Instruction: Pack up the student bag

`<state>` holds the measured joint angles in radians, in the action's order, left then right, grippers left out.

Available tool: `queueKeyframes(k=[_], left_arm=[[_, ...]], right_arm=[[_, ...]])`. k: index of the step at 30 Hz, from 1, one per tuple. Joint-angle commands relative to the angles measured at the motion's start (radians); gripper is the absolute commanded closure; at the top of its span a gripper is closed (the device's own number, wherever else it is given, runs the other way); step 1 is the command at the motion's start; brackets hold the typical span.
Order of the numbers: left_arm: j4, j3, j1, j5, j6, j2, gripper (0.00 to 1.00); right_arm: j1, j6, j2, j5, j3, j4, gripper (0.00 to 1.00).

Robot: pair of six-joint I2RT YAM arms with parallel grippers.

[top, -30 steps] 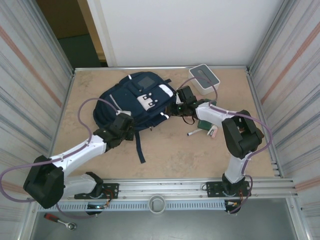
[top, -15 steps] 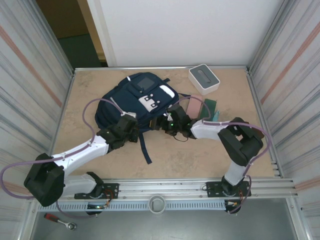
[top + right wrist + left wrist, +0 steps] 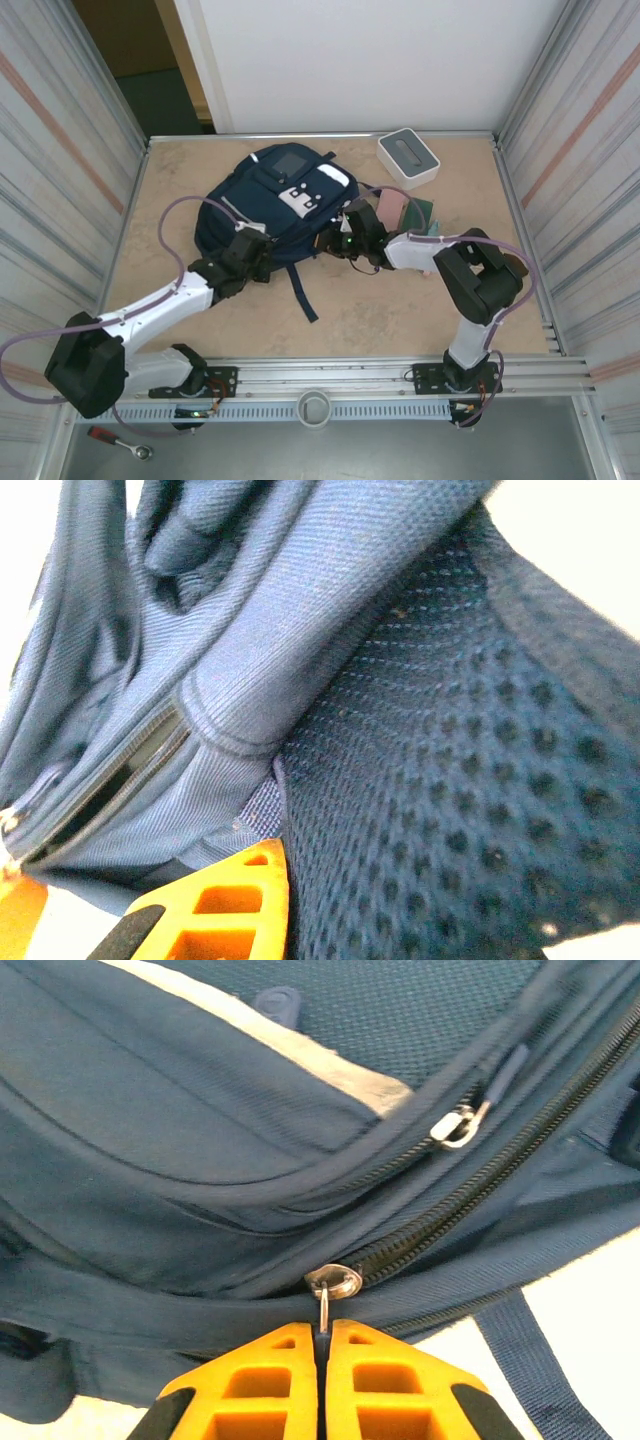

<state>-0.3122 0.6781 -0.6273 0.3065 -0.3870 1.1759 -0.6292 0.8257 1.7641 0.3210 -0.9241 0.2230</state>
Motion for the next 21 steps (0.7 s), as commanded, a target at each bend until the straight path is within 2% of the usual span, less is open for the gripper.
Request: queueKeyframes(k=[1,6,10,15,18,21], left_arm=[[-0.038,-0.017,0.069,0.116,0.008,-0.054,1.00],[-0.054,-0.012,0.073,0.101,0.012,-0.077,1.00],[-0.069,-0.027,0.065,0.031,0.007,-0.110,1.00],[-0.070,-0.037,-0.015,-0.004,-0.023,-0.120,1.00],[-0.065,-0.029,-0.061,-0.010,-0.043,-0.112,1.00],[-0.047,-0.017,-0.088,-0.030,-0.058,-0.098,1.00]], right_arm=[[0.059,-0.226,-0.055,-0.081,-0.048,-0.223,0.97],[0.104,-0.332,-0.023,-0.005,-0.136,-0.333,0.97],[0.128,-0.378,0.021,0.068,-0.217,-0.397,0.97],[0.119,-0.422,0.092,0.161,-0.331,-0.455,0.97],[0.114,-0.441,0.132,0.165,-0.389,-0.495,0.94],[0.128,-0.428,0.147,0.131,-0.426,-0.539,0.85]])
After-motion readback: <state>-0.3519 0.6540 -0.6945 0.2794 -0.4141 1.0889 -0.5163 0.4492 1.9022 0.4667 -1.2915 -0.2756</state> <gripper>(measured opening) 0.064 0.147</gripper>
